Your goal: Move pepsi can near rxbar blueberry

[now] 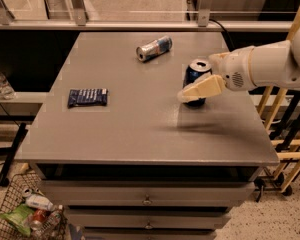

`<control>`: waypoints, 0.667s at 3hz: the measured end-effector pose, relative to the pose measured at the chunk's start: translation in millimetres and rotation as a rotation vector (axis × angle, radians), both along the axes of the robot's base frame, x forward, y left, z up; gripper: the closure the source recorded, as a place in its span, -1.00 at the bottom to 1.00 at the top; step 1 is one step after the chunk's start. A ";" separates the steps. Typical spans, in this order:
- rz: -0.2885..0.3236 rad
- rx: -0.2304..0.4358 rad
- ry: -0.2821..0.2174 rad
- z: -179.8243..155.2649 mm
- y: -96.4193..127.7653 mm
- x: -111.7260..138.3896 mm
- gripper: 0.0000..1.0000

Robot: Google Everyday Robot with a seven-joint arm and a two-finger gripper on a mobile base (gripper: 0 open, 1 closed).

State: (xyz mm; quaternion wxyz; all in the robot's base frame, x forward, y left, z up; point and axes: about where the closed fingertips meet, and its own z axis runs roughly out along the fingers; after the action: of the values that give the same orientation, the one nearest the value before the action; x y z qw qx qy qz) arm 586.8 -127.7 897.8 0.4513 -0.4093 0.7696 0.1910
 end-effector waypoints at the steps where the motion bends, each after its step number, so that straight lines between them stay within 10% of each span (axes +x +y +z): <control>1: 0.045 0.025 0.010 -2.7 19.9 1.1 -0.51; 2: 0.063 0.035 0.011 -1.8 26.5 2.2 -0.06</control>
Offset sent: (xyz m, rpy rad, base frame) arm 0.0043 0.0297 -0.0011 0.0487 0.0122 0.0770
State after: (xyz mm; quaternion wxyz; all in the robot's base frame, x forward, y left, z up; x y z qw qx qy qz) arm 589.0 -101.1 896.1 0.4479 -0.4242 0.7554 0.2209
